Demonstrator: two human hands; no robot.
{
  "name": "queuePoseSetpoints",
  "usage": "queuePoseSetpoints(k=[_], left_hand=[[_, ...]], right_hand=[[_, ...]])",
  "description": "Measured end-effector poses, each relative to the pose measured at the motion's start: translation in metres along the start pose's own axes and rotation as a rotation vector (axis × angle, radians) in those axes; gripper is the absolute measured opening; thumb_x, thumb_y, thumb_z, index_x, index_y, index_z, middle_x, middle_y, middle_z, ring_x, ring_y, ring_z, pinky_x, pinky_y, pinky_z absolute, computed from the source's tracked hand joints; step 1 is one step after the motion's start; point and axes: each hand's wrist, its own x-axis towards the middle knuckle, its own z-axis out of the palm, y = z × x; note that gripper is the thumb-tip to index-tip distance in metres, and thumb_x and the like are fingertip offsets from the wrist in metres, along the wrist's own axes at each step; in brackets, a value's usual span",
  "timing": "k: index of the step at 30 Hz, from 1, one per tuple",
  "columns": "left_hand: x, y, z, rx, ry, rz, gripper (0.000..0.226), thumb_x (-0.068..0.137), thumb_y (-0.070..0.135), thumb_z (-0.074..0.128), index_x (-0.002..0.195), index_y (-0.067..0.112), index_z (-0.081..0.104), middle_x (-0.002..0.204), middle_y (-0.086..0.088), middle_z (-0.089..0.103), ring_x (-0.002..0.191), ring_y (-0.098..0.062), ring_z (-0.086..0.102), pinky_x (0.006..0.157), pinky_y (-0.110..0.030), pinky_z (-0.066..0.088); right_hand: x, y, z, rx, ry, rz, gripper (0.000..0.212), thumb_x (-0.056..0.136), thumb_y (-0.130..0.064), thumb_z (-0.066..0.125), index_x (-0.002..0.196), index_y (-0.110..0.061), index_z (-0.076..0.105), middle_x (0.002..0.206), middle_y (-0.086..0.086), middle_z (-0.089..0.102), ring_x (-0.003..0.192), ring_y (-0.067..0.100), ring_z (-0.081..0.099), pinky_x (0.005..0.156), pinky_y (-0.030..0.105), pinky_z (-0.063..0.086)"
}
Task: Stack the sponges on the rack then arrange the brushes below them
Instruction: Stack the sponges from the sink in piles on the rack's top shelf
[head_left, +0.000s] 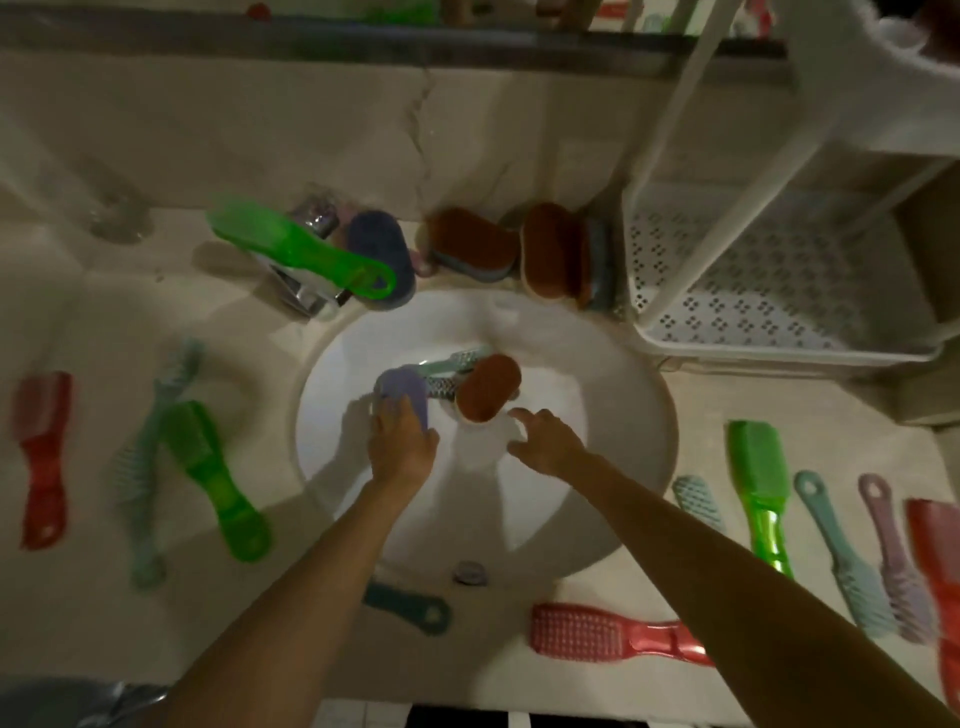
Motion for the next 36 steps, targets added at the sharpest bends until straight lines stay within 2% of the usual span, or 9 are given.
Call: queuePoseSetpoints(k=[3,5,11,14,16,19,24,31,36], left_hand=[[0.024,-0.009,-0.001,-0.082,0.096,-0.074,0.070,0.086,0.010,0.059,0.146,0.008,0.023,0.150,-0.016,0.027,0.136,-0.035,0.031,0.107,-0.042,0.032],[0.040,-0.015,0.002,-0.083,0.092,-0.130,0.073,0.082,0.012,0.065,0.143,0.004,0.026,0.145,-0.019,0.034,0.132,-0.036,0.036,0.105,-0.044,0.034],[0.070,-0.037,0.013,-0.313,0.050,-0.329,0.065,0.068,0.008,0.075,0.123,-0.012,0.046,0.120,-0.028,0.058,0.113,-0.035,0.058,0.088,-0.039,0.048],[0.079,-0.041,0.018,-0.469,-0.072,-0.314,0.018,0.065,0.007,0.074,0.061,-0.003,0.059,0.068,-0.013,0.058,0.059,-0.010,0.061,0.042,-0.014,0.042],[0.084,-0.043,0.020,-0.549,-0.127,-0.331,0.027,0.075,0.000,0.070,0.054,0.005,0.054,0.059,-0.004,0.052,0.040,-0.003,0.052,0.030,-0.008,0.031],[0.083,-0.039,0.017,-0.643,-0.143,-0.339,0.013,0.083,0.003,0.065,0.091,-0.007,0.065,0.075,-0.009,0.056,0.063,-0.021,0.052,0.028,-0.007,0.032],[0.073,-0.028,0.009,-0.793,-0.133,-0.395,0.021,0.083,0.000,0.061,0.065,0.006,0.052,0.066,-0.010,0.052,0.055,-0.021,0.050,0.043,-0.025,0.045],[0.025,-0.018,-0.015,-0.913,-0.224,-0.319,0.005,0.082,0.012,0.061,0.081,0.014,0.056,0.084,-0.010,0.058,0.063,-0.018,0.050,0.057,-0.026,0.037],[-0.020,0.018,-0.042,-0.952,-0.318,-0.115,0.025,0.088,0.031,0.055,0.105,0.013,0.056,0.101,-0.010,0.063,0.090,-0.023,0.058,0.067,-0.031,0.043]], right_hand=[[0.028,-0.009,0.002,0.631,0.073,0.294,0.024,0.091,-0.033,0.054,0.104,-0.012,0.055,0.109,0.012,0.055,0.096,0.027,0.055,0.079,0.030,0.046],[0.042,-0.013,0.006,0.982,0.055,0.463,0.028,0.089,-0.031,0.060,0.100,-0.006,0.054,0.103,0.013,0.054,0.090,0.028,0.055,0.076,0.033,0.048],[0.076,-0.028,0.019,1.222,0.069,0.582,0.050,0.082,-0.024,0.069,0.119,0.005,0.052,0.088,0.015,0.059,0.064,0.020,0.054,0.057,0.027,0.048],[0.088,-0.032,0.024,1.274,0.138,0.639,0.037,0.079,-0.017,0.072,0.107,0.001,0.056,0.081,0.014,0.057,0.056,0.017,0.050,0.049,0.023,0.045],[0.093,-0.032,0.027,1.316,0.143,0.664,0.027,0.077,-0.015,0.074,0.090,-0.002,0.055,0.073,0.013,0.061,0.050,0.016,0.051,0.035,0.018,0.042],[0.092,-0.030,0.028,1.343,0.130,0.672,0.026,0.074,-0.016,0.075,0.069,-0.005,0.053,0.036,0.003,0.053,0.034,0.011,0.046,0.030,0.012,0.031],[0.078,-0.037,0.023,1.219,0.228,0.493,0.046,0.079,-0.022,0.067,0.118,-0.004,0.052,0.099,0.011,0.058,0.085,0.022,0.053,0.059,0.023,0.040],[0.007,-0.043,-0.009,1.056,0.252,0.238,0.031,0.079,-0.012,0.064,0.108,-0.004,0.054,0.104,0.013,0.061,0.089,0.024,0.058,0.068,0.028,0.048],[-0.052,-0.052,-0.038,1.104,0.083,0.013,0.039,0.078,-0.009,0.068,0.113,-0.006,0.052,0.102,0.009,0.062,0.095,0.024,0.061,0.075,0.029,0.052]])
